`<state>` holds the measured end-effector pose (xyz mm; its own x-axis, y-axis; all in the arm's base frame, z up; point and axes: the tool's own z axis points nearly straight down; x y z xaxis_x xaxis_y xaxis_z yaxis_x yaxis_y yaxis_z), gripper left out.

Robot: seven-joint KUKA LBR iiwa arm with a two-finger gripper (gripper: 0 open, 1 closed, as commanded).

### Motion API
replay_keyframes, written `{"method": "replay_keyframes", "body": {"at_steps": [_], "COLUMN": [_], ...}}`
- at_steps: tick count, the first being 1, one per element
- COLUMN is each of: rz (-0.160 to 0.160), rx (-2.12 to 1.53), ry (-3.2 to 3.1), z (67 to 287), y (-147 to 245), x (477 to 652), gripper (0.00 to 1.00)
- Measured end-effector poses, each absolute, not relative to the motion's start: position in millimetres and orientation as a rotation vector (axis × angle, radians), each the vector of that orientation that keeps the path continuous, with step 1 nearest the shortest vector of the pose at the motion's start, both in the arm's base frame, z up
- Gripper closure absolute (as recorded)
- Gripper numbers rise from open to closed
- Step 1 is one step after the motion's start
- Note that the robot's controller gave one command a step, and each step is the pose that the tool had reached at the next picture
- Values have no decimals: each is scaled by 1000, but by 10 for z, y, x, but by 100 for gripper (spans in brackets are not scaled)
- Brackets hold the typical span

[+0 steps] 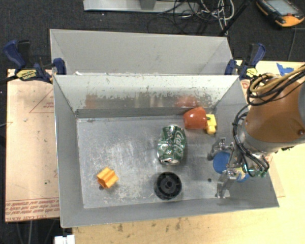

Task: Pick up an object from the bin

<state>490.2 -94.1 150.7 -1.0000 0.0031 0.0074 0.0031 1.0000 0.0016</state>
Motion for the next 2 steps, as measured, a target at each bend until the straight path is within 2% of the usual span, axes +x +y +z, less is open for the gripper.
{"method": "replay_keyframes", "body": {"at_steps": [1, 2], "rz": [-1, 4], "rx": [-1, 222], "ry": [-3142, -3138], "z": [1542, 1264], "y": [-938, -579], "x": [4922, 5150], "gripper": [0, 0]}}
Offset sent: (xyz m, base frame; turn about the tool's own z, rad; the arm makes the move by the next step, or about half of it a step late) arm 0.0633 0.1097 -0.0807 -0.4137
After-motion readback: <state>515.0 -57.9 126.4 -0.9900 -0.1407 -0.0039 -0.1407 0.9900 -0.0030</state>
